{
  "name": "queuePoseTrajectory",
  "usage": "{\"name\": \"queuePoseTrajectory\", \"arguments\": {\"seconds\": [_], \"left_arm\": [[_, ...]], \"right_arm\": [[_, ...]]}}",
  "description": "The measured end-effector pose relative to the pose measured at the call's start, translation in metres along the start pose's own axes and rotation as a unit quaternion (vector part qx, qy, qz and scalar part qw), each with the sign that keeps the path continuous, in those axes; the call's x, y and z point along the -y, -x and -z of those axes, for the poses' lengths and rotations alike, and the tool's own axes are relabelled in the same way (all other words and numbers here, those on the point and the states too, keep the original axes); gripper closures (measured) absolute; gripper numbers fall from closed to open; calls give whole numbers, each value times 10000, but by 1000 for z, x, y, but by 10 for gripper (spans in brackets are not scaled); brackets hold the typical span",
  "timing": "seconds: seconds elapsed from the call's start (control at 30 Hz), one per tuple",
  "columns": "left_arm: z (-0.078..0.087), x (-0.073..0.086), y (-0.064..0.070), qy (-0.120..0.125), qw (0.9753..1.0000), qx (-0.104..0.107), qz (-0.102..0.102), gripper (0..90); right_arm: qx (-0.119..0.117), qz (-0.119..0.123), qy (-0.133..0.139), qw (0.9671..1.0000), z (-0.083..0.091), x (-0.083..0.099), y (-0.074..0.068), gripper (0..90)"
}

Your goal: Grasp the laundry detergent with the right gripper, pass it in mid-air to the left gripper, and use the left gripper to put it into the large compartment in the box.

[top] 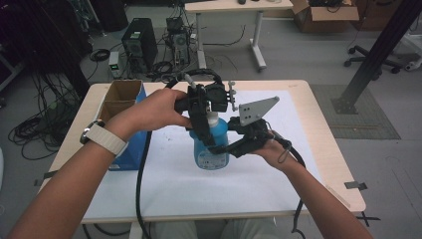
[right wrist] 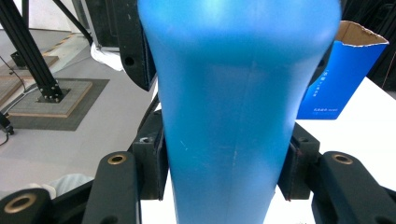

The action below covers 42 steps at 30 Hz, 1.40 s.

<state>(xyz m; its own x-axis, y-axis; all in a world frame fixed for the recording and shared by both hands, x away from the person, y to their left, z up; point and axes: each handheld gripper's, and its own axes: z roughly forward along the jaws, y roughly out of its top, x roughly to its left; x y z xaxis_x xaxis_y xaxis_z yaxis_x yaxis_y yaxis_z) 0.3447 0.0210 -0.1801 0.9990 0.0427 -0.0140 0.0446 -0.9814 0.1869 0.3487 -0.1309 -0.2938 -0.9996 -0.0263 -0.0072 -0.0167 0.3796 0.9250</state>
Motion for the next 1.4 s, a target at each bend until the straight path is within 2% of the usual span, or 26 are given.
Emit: {"name": "queuePoseTrajectory", "arguments": {"seconds": [0.53,0.7,0.73,0.77,0.83,0.9,1.0,1.1,1.4], "left_arm": [[0,-2,2,-23,10000,-69,52,380],[0,-6,4,-163,9998,-128,72,380],[-1,-6,3,-177,9997,-136,90,379],[0,-6,3,-173,9997,-141,97,380],[1,-5,2,-168,9996,-158,138,380],[1,-4,2,-205,9995,-182,158,380],[2,-3,0,-277,9991,-204,241,379],[3,-2,-2,-340,9987,-237,302,379],[15,3,-6,-539,9959,-359,630,379]], "right_arm": [[-10,24,27,10000,0,1,0,455],[-22,79,20,10000,0,1,0,444],[1,111,17,9999,0,2,0,414],[66,149,5,9999,0,2,0,339],[197,3,-72,9998,0,7,4,239],[200,-93,-52,9997,3,12,5,207],[376,-199,94,9991,10,18,8,122],[458,-270,107,9985,18,20,9,72],[825,-196,-336,9958,41,23,11,35]]}}
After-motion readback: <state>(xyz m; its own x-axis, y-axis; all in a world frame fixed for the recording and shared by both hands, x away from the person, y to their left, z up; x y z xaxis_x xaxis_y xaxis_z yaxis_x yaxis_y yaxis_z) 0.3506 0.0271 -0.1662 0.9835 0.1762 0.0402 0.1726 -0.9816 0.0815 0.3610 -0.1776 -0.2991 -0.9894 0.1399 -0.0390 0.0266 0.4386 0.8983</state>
